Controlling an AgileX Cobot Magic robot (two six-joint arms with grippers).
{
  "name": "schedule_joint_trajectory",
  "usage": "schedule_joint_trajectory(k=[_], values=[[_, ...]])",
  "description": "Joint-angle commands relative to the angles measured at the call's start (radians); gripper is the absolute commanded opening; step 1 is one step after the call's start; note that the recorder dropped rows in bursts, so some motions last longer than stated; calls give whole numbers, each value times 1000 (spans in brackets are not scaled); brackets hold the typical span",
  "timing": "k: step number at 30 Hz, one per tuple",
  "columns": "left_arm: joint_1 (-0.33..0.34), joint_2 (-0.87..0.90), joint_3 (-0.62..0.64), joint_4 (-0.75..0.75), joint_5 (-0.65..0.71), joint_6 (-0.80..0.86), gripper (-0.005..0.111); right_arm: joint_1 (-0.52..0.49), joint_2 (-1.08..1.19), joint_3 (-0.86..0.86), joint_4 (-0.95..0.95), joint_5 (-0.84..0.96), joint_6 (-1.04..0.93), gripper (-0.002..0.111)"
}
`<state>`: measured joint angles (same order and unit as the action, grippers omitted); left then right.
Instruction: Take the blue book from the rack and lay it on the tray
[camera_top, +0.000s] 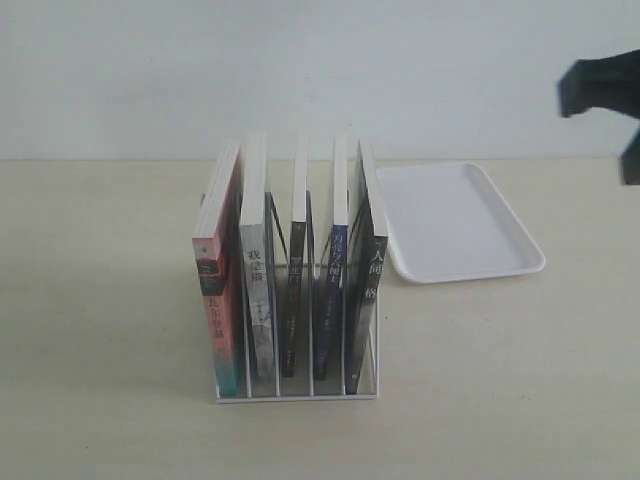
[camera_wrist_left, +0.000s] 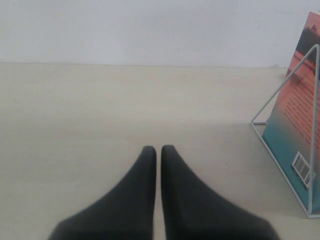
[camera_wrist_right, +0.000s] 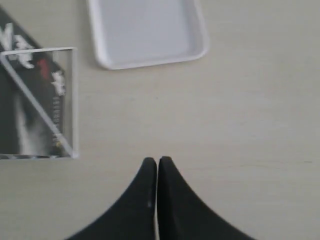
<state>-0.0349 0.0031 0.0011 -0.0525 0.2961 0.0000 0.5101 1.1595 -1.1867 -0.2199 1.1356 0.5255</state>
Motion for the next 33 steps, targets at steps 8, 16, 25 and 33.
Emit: schedule_joint_trajectory(k=[8,16,25,33], values=[[2,-3,-1,-4,-4,0,4,-3,272,-147,414,-78,-222,0],[2,-3,-1,-4,-4,0,4,-3,295,-239,446,-75,-222,2],[2,-3,-1,-4,-4,0,4,-3,360,-243,556,-66,-322,36],[2,-3,-1,-4,-4,0,4,-1,399,-243,553,-70,-322,26]])
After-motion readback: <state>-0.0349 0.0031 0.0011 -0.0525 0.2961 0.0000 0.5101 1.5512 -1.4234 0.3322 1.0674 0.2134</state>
